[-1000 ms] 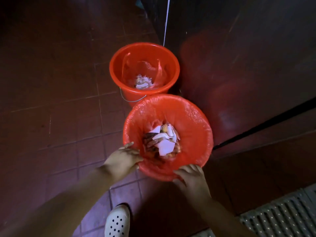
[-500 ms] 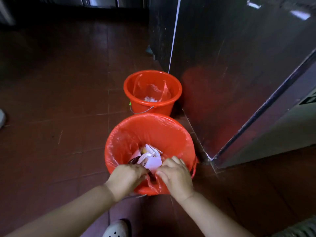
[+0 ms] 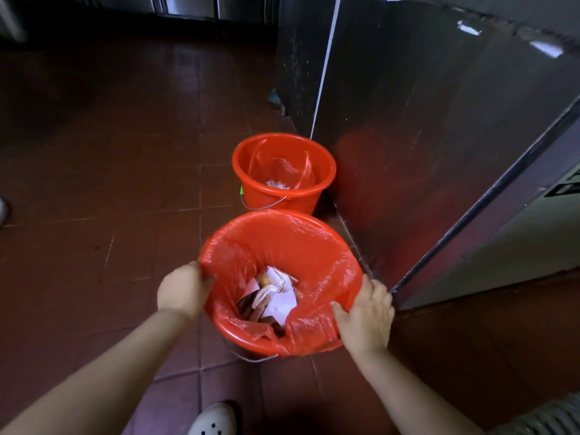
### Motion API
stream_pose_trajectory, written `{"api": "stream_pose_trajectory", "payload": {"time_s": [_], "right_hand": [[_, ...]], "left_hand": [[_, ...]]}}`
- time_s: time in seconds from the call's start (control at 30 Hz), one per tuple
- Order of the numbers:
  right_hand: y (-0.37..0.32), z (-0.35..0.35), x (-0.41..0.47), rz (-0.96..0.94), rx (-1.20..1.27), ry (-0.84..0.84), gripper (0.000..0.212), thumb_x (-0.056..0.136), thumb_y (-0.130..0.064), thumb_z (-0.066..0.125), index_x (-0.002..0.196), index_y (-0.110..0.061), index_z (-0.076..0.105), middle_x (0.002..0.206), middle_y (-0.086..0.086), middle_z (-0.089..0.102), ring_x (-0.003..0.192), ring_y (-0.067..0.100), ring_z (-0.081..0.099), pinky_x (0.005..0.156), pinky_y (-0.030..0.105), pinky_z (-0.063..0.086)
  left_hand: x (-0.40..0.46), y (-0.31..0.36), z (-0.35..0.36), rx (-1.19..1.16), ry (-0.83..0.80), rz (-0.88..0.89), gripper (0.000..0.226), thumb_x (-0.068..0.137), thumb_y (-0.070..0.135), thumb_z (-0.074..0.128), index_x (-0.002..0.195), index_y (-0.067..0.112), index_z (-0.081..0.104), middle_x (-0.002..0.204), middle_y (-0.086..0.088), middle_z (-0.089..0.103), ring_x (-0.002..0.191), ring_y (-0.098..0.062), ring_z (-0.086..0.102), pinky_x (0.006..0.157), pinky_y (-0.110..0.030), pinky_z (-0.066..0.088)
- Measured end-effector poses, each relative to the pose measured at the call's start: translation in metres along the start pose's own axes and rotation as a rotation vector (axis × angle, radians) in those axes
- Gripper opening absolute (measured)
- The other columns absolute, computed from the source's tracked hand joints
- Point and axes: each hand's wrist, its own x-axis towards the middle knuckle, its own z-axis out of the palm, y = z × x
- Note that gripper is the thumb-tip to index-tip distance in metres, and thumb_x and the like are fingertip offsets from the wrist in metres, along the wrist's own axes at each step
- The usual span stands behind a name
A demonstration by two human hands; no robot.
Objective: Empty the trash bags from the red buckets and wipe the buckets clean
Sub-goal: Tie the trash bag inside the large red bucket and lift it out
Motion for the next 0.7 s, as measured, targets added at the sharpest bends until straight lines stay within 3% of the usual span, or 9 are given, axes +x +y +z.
{"api": "stream_pose_trajectory", "payload": {"time_s": [0.13,0.23,0.3,0.4,0.47,0.53,0.6,0.63,0.7], "right_hand": [[0.006,0.001,0.005,0.187,0.085,-0.061,0.078,0.075,-0.050,0.071,0.133,-0.007,0.041,0.127,0.011,0.050,0.115,0.030,0.051,0.094,0.040,0.039],[0.009,0.000,0.007,0.241,0.181,-0.093,0.047,0.080,-0.046,0.067,0.112,-0.014,0.054,0.108,0.007,0.065,0.104,0.028,0.060,0.088,0.037,0.043],[0.009,-0.003,0.008,0.277,0.242,-0.084,0.030,0.083,-0.039,0.066,0.100,-0.016,0.058,0.096,0.006,0.069,0.095,0.029,0.064,0.079,0.035,0.046],[0.005,-0.009,0.010,0.261,0.342,-0.012,0.015,0.085,-0.031,0.065,0.084,-0.016,0.063,0.083,0.006,0.069,0.083,0.030,0.064,0.068,0.033,0.044],[0.000,-0.016,0.012,0.220,0.458,0.045,0.015,0.084,-0.030,0.066,0.074,-0.019,0.062,0.074,0.002,0.067,0.075,0.028,0.063,0.065,0.034,0.044],[-0.008,-0.023,0.016,0.169,0.567,0.102,0.021,0.083,-0.028,0.068,0.065,-0.021,0.058,0.068,-0.003,0.061,0.068,0.022,0.059,0.063,0.034,0.043],[-0.016,-0.029,0.023,0.123,0.642,0.148,0.024,0.081,-0.026,0.070,0.062,-0.021,0.057,0.072,-0.005,0.054,0.069,0.019,0.056,0.066,0.033,0.041],[-0.022,-0.032,0.027,0.106,0.689,0.168,0.021,0.080,-0.024,0.071,0.063,-0.020,0.060,0.076,-0.007,0.052,0.073,0.019,0.056,0.070,0.034,0.043],[-0.032,-0.037,0.034,0.071,0.794,0.214,0.016,0.079,-0.019,0.073,0.067,-0.014,0.064,0.086,-0.011,0.050,0.085,0.021,0.058,0.082,0.035,0.046]], "left_hand": [[0.003,0.001,-0.010,0.226,0.170,0.151,0.014,0.089,0.019,0.056,0.084,0.008,0.064,0.082,-0.014,0.069,0.076,-0.035,0.066,0.060,-0.036,0.049],[-0.006,0.012,-0.015,0.256,0.253,0.445,0.023,0.054,-0.001,0.084,0.062,0.005,0.064,0.049,-0.012,0.058,0.041,-0.031,0.058,0.035,-0.028,0.043],[-0.018,0.028,-0.013,0.273,0.237,0.657,0.033,0.040,0.003,0.090,0.060,0.006,0.064,0.044,-0.006,0.054,0.034,-0.026,0.054,0.031,-0.023,0.038],[-0.028,0.037,-0.003,0.288,0.210,0.805,0.033,0.044,0.021,0.092,0.053,0.012,0.062,0.046,0.000,0.056,0.039,-0.021,0.056,0.035,-0.019,0.039],[-0.024,0.032,-0.003,0.192,0.302,0.720,0.024,0.065,0.029,0.081,0.057,0.013,0.065,0.056,-0.004,0.060,0.050,-0.026,0.059,0.044,-0.023,0.047],[-0.011,0.029,-0.004,0.110,0.361,0.482,0.027,0.077,0.031,0.065,0.090,0.008,0.069,0.083,-0.013,0.063,0.075,-0.034,0.060,0.063,-0.037,0.053],[0.005,0.030,-0.006,0.073,0.194,0.158,0.067,0.075,0.037,0.071,0.130,0.006,0.048,0.119,-0.017,0.053,0.108,-0.038,0.049,0.090,-0.045,0.042],[0.013,0.032,-0.007,0.038,0.102,0.028,0.082,0.074,0.043,0.072,0.138,0.006,0.037,0.129,-0.017,0.048,0.118,-0.036,0.043,0.097,-0.044,0.036],[0.026,0.037,-0.006,-0.036,0.030,-0.075,0.079,0.075,0.048,0.070,0.136,0.009,0.040,0.129,-0.014,0.053,0.119,-0.035,0.041,0.097,-0.042,0.034]]}}
